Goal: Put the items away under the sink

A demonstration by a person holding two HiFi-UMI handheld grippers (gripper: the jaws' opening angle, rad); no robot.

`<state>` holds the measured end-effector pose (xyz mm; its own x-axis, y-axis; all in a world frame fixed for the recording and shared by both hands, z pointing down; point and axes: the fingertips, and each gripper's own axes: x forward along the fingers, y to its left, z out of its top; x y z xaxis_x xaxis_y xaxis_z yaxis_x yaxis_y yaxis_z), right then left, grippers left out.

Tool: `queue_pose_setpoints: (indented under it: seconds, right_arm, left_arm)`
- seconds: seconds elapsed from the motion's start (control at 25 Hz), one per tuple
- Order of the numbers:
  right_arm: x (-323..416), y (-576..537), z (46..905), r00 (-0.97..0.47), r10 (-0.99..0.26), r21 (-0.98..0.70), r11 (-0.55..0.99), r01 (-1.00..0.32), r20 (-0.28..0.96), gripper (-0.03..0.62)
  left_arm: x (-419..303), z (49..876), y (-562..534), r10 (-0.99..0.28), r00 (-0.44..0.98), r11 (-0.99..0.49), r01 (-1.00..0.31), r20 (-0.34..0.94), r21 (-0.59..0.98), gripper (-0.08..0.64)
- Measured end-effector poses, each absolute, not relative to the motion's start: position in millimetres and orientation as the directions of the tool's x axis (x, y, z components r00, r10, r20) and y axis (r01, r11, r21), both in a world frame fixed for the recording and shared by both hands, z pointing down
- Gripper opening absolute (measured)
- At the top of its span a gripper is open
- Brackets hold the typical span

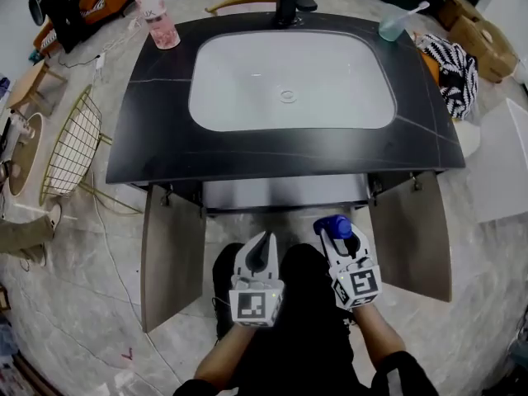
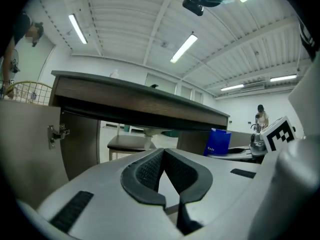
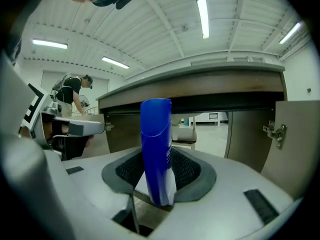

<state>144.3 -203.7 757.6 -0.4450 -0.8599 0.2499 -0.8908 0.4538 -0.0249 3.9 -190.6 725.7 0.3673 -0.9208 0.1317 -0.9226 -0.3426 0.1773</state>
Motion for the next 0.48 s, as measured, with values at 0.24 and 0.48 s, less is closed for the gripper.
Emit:
queue_pose_setpoints:
  seconds: [0.24,0.48]
  right_arm:
    - [147,-217,811,-0.448,-0.863,-0.023,0.456,-0.890,0.234,0.158]
    - [144,-229,832,-0.445,-0.867,-0.005,0.455,-0.890,0.226,0.158]
  left_arm:
    - [3,760,-186,-0.929,0.361,-0.345,-0.925,0.081,0.159,0.015]
    - [3,772,-174,-0.913,0.397,-0.389,-0.916,0.090,0.099,0.015]
